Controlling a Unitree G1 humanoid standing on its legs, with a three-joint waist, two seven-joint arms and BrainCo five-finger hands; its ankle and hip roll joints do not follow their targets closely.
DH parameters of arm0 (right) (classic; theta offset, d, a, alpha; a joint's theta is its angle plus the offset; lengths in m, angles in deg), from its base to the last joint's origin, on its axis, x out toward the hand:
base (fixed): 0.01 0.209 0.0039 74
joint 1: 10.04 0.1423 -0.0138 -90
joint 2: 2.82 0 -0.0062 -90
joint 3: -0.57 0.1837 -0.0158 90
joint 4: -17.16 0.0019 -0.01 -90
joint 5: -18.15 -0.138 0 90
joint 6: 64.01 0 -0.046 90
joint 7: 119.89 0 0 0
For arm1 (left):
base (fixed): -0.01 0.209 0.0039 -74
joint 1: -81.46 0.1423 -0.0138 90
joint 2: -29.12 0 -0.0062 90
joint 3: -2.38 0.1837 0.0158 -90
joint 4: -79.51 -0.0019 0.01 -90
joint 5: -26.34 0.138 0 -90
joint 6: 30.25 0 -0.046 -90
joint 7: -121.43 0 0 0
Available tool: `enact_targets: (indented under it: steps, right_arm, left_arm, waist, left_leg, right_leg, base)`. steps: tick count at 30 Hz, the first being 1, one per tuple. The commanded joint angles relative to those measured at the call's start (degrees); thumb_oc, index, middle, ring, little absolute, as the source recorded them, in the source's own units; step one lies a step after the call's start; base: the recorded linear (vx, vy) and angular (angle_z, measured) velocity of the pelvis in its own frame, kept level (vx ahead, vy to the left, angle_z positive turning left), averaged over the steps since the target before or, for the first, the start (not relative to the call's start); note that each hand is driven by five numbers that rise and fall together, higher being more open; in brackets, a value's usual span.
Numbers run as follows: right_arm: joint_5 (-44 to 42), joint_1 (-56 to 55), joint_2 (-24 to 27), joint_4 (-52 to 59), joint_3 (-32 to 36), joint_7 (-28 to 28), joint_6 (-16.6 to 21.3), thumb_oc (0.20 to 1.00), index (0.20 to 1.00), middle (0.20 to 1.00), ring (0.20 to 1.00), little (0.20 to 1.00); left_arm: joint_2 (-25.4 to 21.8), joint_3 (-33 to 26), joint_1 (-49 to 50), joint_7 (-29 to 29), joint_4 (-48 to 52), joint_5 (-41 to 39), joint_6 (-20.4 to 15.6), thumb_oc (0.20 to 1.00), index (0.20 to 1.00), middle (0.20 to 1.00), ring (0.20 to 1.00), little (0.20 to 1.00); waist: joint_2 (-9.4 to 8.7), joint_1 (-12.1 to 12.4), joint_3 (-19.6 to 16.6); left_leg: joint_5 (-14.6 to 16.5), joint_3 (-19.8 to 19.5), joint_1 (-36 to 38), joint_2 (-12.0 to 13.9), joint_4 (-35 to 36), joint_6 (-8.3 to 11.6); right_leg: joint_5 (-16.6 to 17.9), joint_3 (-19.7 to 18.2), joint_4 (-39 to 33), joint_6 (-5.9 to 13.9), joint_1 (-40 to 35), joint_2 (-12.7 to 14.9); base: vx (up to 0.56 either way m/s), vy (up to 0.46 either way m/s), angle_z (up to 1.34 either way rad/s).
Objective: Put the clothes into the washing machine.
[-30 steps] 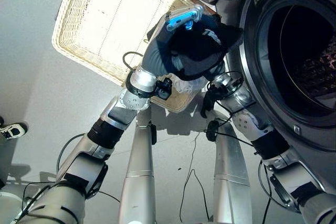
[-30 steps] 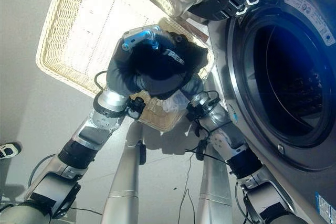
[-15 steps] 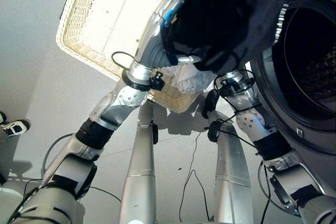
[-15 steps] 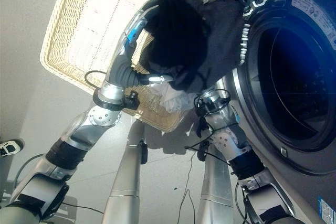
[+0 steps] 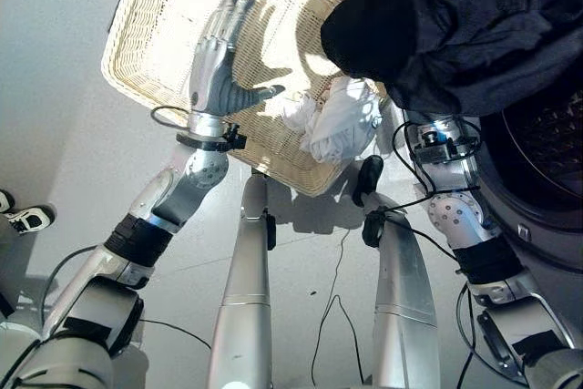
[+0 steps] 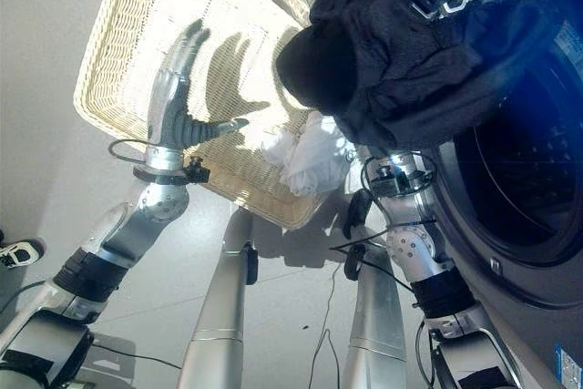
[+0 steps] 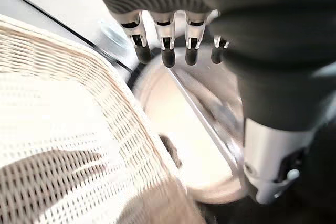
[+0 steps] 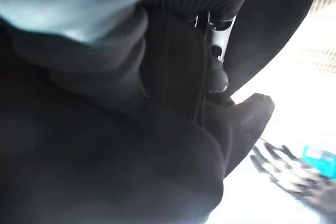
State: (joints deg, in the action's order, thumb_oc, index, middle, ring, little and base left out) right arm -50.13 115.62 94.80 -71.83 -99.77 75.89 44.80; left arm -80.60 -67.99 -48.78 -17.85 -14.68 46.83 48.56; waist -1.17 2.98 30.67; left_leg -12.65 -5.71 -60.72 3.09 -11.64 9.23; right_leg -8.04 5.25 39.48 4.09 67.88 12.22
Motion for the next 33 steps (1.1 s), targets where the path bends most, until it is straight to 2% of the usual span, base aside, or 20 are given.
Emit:
enact_targets:
  steps: [1, 5, 8, 12, 13, 17, 21, 23, 27, 30, 33]
  right_arm:
    - [-1.82, 0.48, -0.57, 6.43, 0.83, 2.02, -0.51, 0.2, 0.2, 0.2, 0.2, 0.2]
    - [-3.66, 1.06, -1.41, 2.93, -0.76, 0.28, -4.13, 0.2, 0.2, 0.2, 0.2, 0.2]
    - [-6.82, 1.3, -1.38, -0.94, -1.47, 0.68, -5.45, 0.2, 0.2, 0.2, 0.2, 0.2]
    - [-18.23, 2.67, 0.09, -11.82, -2.56, 3.04, -8.49, 0.2, 0.2, 0.2, 0.2, 0.2]
    - [-19.89, 2.73, 0.21, -13.36, -2.79, 3.26, -8.71, 0.2, 0.2, 0.2, 0.2, 0.2]
    - [-26.89, 3.8, 1.43, -21.36, -3.68, 5.87, -9.51, 0.2, 0.2, 0.2, 0.2, 0.2]
    - [-39.31, 6.7, 3.21, -32.07, -3.21, 9.91, -9.92, 0.2, 0.2, 0.2, 0.2, 0.2]
    - [-43.88, 8.25, 4.05, -36.3, -2.16, 11.18, -8.61, 0.2, 0.2, 0.2, 0.2, 0.2]
    - [-44.72, 9.12, 3.84, -40.26, 1.63, 9.03, -5.81, 0.2, 0.2, 0.2, 0.2, 0.2]
    - [-44.72, 11.4, 4.78, -45.26, 4.0, 3.37, -4.79, 0.2, 0.2, 0.2, 0.2, 0.2]
    - [-44.72, 16.1, 8.79, -51.36, 6.2, -6.43, 2.74, 0.2, 0.2, 0.2, 0.2, 0.2]
  left_arm:
    - [4.22, -3.89, -1.66, 8.65, -0.46, -4.81, -8.46, 1.0, 1.0, 1.0, 1.0, 1.0]
    - [6.52, -3.54, -2.47, 11.83, -3.5, -6.32, -7.92, 1.0, 1.0, 1.0, 1.0, 1.0]
    - [7.03, -3.09, -3.5, 14.16, -7.21, -6.04, -8.04, 1.0, 1.0, 1.0, 1.0, 1.0]
    - [7.01, -1.12, -7.26, 16.56, -17.75, -11.17, -8.71, 1.0, 1.0, 1.0, 1.0, 1.0]
    - [7.14, -0.95, -7.82, 16.84, -19.09, -11.62, -7.76, 1.0, 1.0, 1.0, 1.0, 1.0]
    - [7.56, 0.62, -10.31, 18.62, -27.02, -14.24, -8.36, 1.0, 1.0, 1.0, 1.0, 1.0]
    - [6.69, 2.04, -13.55, 19.46, -34.03, -18.44, -9.35, 1.0, 1.0, 1.0, 1.0, 1.0]
    - [6.24, 2.29, -14.72, 19.28, -36.42, -19.88, -9.73, 1.0, 1.0, 1.0, 1.0, 1.0]
    - [5.43, 2.06, -15.84, 18.5, -38.96, -21.13, -10.2, 1.0, 1.0, 1.0, 1.0, 1.0]
    - [5.03, 2.32, -17.35, 17.83, -41.37, -21.88, -10.58, 1.0, 1.0, 1.0, 1.0, 1.0]
    - [4.59, 3.49, -18.3, 17.32, -43.03, -21.82, -11.1, 1.0, 1.0, 1.0, 1.0, 1.0]
  waist:
    - [2.26, -1.19, -0.87]
    - [2.08, -1.37, -0.87]
    - [1.91, -1.56, -0.87]
    - [1.78, -2.37, -0.87]
    - [1.73, -2.47, -0.87]
    - [1.69, -3.07, -0.87]
    - [1.59, -3.56, -0.87]
    - [1.61, -3.69, -0.87]
    - [1.46, -3.94, -0.87]
    - [1.31, -3.96, -0.87]
    - [1.63, -3.57, -0.87]
  left_leg:
    - [6.43, 1.59, -1.59, -4.72, -9.15, -4.84]
    - [6.09, 1.74, -1.58, -4.65, -8.99, -4.58]
    - [6.02, 2.03, -1.34, -4.49, -8.95, -4.33]
    - [5.68, 2.9, -0.96, -3.9, -8.66, -3.77]
    - [5.66, 3.04, -0.82, -3.87, -8.56, -3.78]
    - [5.54, 3.64, -0.63, -3.49, -8.3, -3.44]
    - [5.68, 4.22, -0.52, -2.83, -7.75, -3.06]
    - [5.78, 4.42, -0.45, -2.51, -7.43, -2.88]
    - [6.12, 4.63, -0.19, -2.29, -7.08, -2.84]
    - [6.35, 4.71, -0.05, -2.06, -7.02, -2.72]
    - [6.66, 4.6, -0.29, -1.87, -7.31, -2.45]
  right_leg:
    - [14.31, 3.34, -14.61, 3.8, -3.65, -3.37]
    - [14.52, 3.1, -14.61, 3.72, -3.56, -3.77]
    - [14.5, 3.02, -14.71, 3.69, -3.84, -3.97]
    - [14.72, 2.58, -15.29, 3.54, -4.24, -4.57]
    - [14.78, 2.54, -15.55, 3.47, -4.4, -4.69]
    - [14.72, 2.17, -15.87, 3.3, -4.53, -5.19]
    - [14.48, 1.76, -16.44, 3.13, -4.56, -5.8]
    - [14.32, 1.59, -16.61, 3.1, -4.57, -5.97]
    - [14.18, 1.4, -16.94, 3.09, -4.79, -6.3]
    - [14.12, 1.38, -17.01, 3.1, -5.01, -6.38]
    - [14.02, 1.39, -16.91, 2.89, -4.79, -6.48]
  base:
    - [0.0, 0.0, 0.0]
    - [0.0, 0.0, 0.0]
    - [-0.01, 0.022, 0.0]
    - [-0.01, 0.055, -0.02]
    - [-0.01, 0.059, -0.06]
    - [-0.01, 0.047, -0.07]
    - [-0.01, 0.044, -0.1]
    - [0.0, 0.035, -0.12]
    - [0.0, 0.005, -0.07]
    - [0.0, 0.0, 0.0]
    - [0.0, 0.0, 0.0]
